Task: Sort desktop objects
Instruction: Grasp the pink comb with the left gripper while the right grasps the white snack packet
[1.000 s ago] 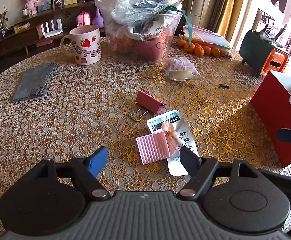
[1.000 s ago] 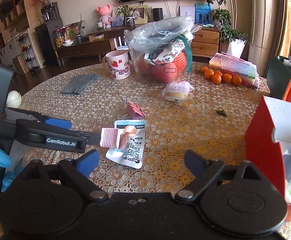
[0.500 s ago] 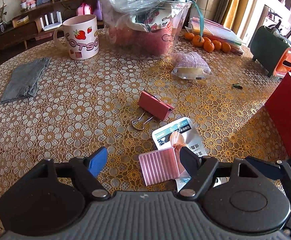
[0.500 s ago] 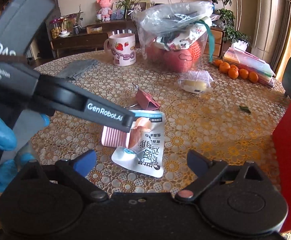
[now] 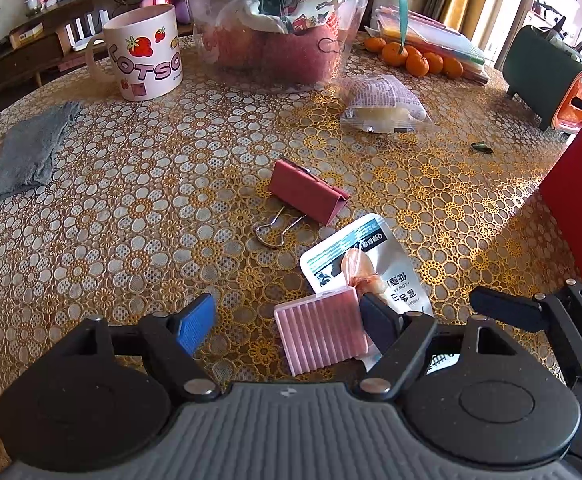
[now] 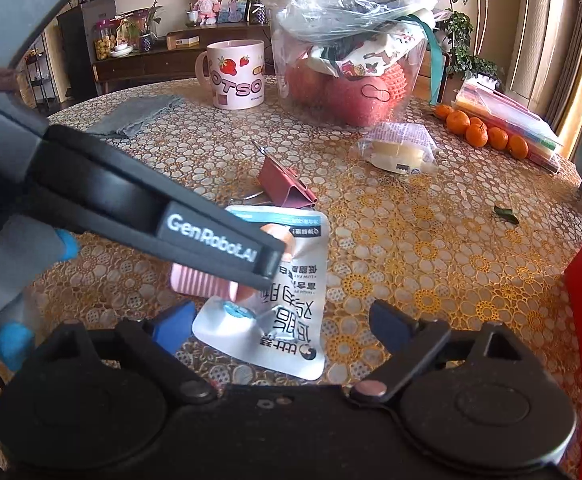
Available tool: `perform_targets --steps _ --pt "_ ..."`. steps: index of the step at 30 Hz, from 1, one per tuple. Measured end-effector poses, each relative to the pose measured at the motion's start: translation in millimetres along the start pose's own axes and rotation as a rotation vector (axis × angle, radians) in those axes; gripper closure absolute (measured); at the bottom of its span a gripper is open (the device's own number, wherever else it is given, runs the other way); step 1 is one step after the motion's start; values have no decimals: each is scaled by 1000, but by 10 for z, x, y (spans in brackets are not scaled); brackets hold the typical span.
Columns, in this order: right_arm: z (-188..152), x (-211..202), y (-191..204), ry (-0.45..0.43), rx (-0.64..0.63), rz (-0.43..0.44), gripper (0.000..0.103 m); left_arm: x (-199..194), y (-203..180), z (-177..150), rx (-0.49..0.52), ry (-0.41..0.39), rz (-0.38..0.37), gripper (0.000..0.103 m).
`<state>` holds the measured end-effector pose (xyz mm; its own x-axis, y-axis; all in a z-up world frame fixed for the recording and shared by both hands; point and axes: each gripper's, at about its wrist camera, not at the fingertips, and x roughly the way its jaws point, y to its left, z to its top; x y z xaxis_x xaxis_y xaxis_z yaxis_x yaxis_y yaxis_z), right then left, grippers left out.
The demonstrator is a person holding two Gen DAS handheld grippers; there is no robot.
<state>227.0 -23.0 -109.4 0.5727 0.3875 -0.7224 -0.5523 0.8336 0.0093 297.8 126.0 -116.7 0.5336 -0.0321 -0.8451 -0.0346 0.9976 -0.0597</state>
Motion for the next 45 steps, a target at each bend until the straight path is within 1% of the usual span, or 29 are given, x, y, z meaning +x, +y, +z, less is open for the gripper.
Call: perform_targets --steps 4,8,10,12,17,21,24,28,32,35,37,38,39,40,42,45 --pt "-27 4 -66 10 -6 2 11 19 97 -54 3 6 2 24" --pt "-35 29 -173 25 5 3 12 -7 132 -118 45 -6 21 24" --pt "-37 26 -213 24 1 11 13 -29 150 -147 41 -9 13 24" --pt "-19 23 -228 24 -15 33 13 -55 167 -179 31 -19 -5 24" --pt "82 59 -213 29 -87 102 12 -99 241 -253 -18 -54 -14 24" --pt "148 166 -179 40 -153 138 12 -105 257 -264 -27 -65 -14 24" --pt "171 261 -172 48 -182 149 11 -126 302 -271 -54 -63 -26 24" --pt "218 346 -235 33 -182 167 10 -159 377 -290 -109 -65 -47 24" --pt "273 419 -269 26 -196 179 11 -155 363 -276 -126 -62 -44 24" --pt "280 416 -280 17 -201 182 19 -151 352 -261 -150 -61 -33 24" --pt "286 402 -289 11 -200 181 30 -148 356 -253 -178 -61 -28 24" --pt "291 396 -298 10 -194 176 32 -147 354 -250 -189 -61 -32 24" --pt "296 391 -310 7 -186 169 39 -148 348 -246 -196 -60 -37 24" --pt "298 383 -323 3 -180 162 44 -147 335 -247 -198 -57 -40 24" --pt "298 379 -359 5 -166 162 44 -149 300 -253 -192 -54 -40 24" --pt "263 342 -405 2 -150 139 45 -140 192 -273 -141 -52 2 24"
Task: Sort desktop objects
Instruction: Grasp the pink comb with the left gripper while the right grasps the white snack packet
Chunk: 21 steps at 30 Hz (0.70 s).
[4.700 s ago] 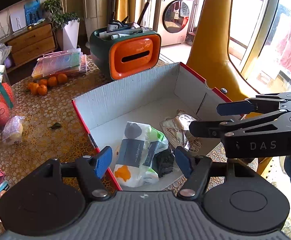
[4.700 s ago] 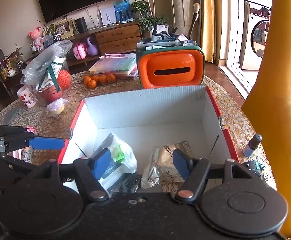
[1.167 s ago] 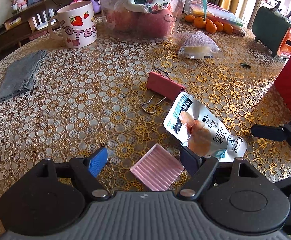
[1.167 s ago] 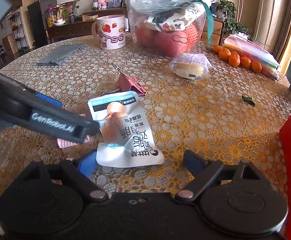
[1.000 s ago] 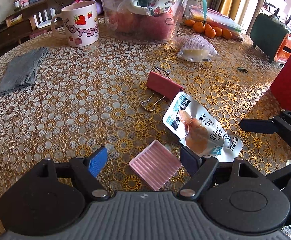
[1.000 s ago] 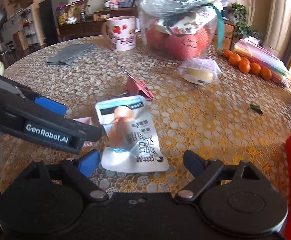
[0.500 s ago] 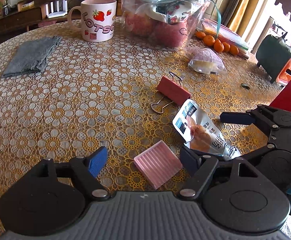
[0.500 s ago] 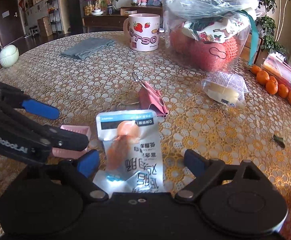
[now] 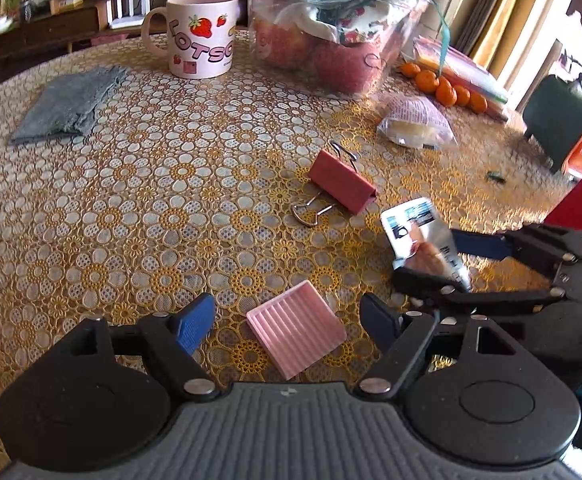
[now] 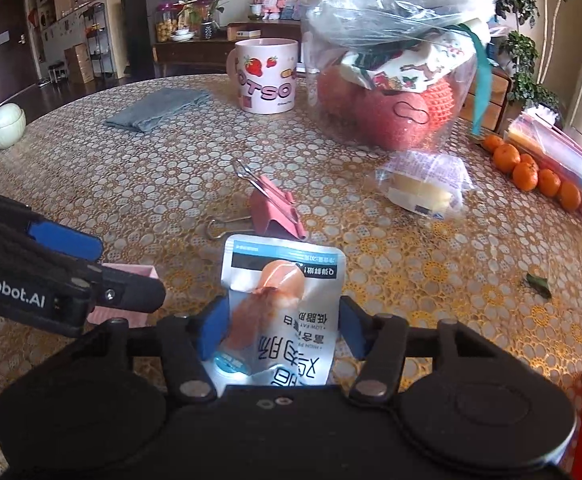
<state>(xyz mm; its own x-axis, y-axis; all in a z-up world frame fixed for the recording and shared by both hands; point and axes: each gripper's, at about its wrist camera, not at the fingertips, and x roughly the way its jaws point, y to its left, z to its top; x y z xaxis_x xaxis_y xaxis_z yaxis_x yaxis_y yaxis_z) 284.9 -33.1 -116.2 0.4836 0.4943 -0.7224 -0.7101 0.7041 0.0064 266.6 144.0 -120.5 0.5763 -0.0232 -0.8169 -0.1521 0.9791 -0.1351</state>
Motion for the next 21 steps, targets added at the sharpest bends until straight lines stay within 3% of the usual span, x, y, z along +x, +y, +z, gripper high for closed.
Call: perform_targets --steps 8,10,13,17,18,21 --pt "-117 -150 -101 11 37 -40 46 45 -223 -64 62 -20 126 26" --pt "-141 -190 -98 13 39 -46 46 32 -247 -83 61 -30 133 31" --pt "-163 -241 -114 18 54 -46 46 9 -316 -101 78 -44 128 50" --pt "-186 -319 -146 18 82 -45 46 2 -358 -119 81 -51 146 51" --pt "-195 -344 -157 16 90 -53 66 -2 -358 -119 79 -53 146 51" --pt "-212 -431 -245 16 150 -29 67 -9 -380 -126 91 -56 156 52"
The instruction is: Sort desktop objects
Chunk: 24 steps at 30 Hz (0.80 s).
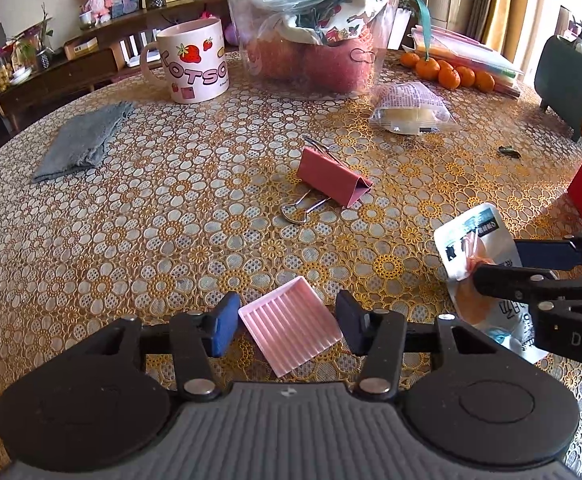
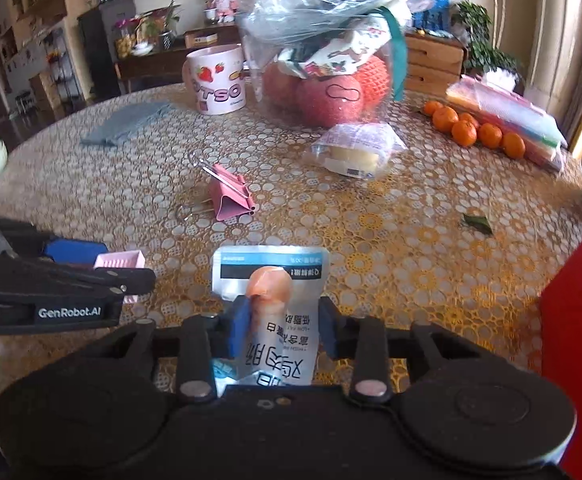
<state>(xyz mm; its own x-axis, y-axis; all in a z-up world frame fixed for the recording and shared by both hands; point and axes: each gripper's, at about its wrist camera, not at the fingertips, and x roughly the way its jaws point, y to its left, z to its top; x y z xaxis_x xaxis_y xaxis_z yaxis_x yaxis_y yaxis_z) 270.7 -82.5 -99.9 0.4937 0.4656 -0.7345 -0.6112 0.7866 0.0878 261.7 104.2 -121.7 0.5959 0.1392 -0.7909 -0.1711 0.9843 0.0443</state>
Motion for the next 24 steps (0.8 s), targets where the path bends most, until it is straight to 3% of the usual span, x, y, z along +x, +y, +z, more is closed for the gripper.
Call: perform_targets --steps 6,8,9,10,15,24 --pt "-5 -19 -8 9 -16 -1 63 -23 21 -34 -9 -5 -4 52" --pt "1 6 3 10 -19 -10 51 -21 33 -36 -15 -5 -11 52" --pt "1 16 7 10 -17 -11 33 -20 36 -37 -15 -4 -14 52" --pt "-4 17 12 0 -15 -12 25 -19 36 -37 -14 -5 -17 52" --pt "38 129 46 8 -24 -23 25 -15 56 -39 -20 -5 -32 52" --pt "24 206 123 10 -25 -65 41 -23 68 -42 -13 -5 -43 52"
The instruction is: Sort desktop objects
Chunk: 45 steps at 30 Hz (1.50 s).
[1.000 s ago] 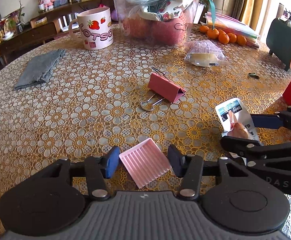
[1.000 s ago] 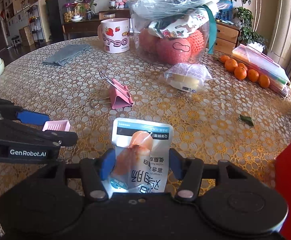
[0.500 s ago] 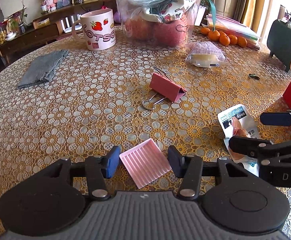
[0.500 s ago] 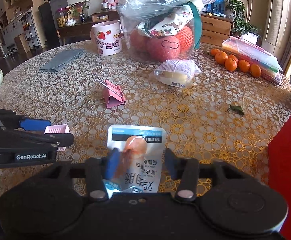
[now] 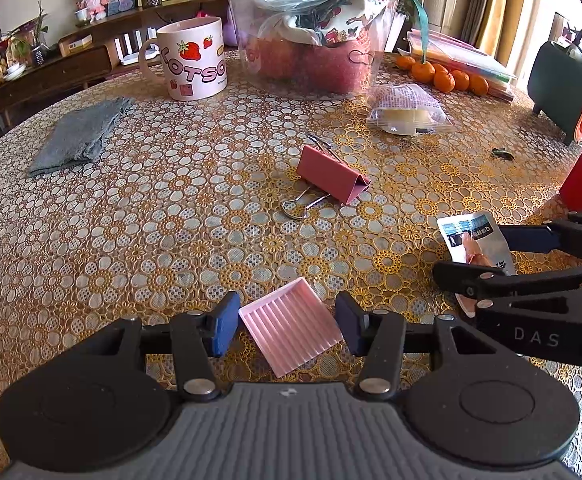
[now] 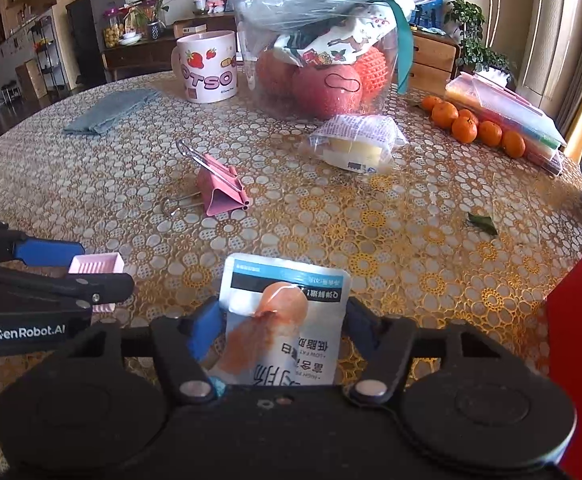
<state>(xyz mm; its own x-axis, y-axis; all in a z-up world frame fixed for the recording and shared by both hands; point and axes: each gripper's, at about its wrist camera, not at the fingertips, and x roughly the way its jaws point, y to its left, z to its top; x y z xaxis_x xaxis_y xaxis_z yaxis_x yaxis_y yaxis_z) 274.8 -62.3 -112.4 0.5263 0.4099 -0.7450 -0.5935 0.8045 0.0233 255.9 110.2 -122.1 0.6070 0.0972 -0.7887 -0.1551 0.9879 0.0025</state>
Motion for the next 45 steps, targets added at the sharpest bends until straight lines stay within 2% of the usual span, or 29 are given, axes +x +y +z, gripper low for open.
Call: perform_targets --steps 4,9,24,34,45 --pt "4 -81 3 -8 7 1 48 -40 -3 -9 0 -5 -7 52" --pt "-57 -238 -10 -30 28 12 51 -149 -36 -7 2 -15 -25 52" --pt "-230 -967 -202 -54 89 35 51 -782 -405 -13 72 -26 -115 52" --pt "-467 -1641 -390 -59 129 49 51 -1344 -803 -140 152 -65 -185 52" --pt "-643 -2377 -765 -124 194 43 50 -1867 -1278 -82 217 -122 -264 52"
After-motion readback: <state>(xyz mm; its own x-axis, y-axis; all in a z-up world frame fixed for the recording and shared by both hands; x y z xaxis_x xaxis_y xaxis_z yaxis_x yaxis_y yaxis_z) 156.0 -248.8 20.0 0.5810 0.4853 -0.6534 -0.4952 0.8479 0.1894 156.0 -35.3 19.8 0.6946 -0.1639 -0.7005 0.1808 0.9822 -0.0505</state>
